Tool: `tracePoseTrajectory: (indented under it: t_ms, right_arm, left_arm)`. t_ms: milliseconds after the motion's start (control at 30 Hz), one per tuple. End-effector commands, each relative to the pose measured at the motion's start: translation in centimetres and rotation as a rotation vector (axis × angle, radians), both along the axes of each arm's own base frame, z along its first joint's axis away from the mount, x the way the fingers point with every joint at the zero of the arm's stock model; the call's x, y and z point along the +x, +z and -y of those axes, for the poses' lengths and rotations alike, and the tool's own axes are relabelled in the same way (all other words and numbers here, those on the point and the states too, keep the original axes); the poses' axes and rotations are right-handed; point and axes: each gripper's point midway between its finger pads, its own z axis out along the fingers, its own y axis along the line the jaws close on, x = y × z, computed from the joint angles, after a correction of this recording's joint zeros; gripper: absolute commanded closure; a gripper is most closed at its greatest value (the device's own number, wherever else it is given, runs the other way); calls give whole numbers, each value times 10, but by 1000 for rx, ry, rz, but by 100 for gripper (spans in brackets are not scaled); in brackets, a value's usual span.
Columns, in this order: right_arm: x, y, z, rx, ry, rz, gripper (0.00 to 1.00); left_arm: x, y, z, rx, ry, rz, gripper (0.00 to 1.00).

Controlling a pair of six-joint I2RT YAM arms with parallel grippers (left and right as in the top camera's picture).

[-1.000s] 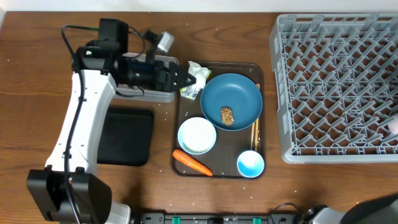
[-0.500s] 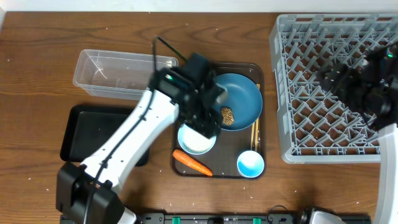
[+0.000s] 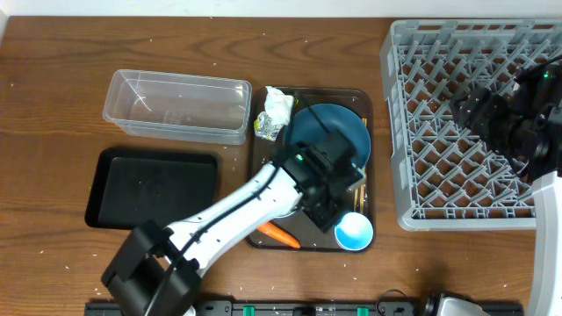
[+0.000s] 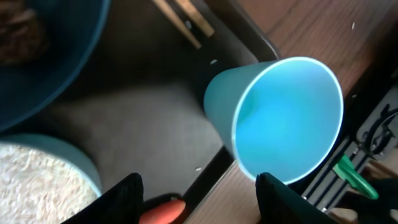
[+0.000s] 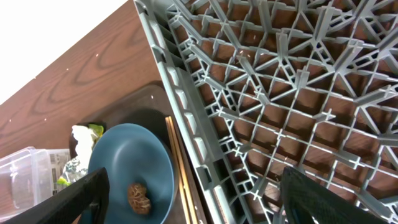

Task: Sort waste into correct bins and load items into the dishwasher rack
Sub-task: 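Lower the left gripper onto the light-blue cup and grasp it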

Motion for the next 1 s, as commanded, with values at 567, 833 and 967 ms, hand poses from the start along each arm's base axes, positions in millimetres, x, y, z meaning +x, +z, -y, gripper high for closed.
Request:
tracePoseTrajectory:
  t_ms: [567,833,967]
  right_arm:
    - [0,1,-1,-11,3,3,16]
    - [0,1,-1,-11,3,3,15]
    - [0,1,-1,-11,3,3,15]
  left_arm:
    - [5,-32,12,68,-85,81,59]
    - [-4,-27,8,81,-91,27,73]
    - [-15,-25,-2,123,-96,-23,74]
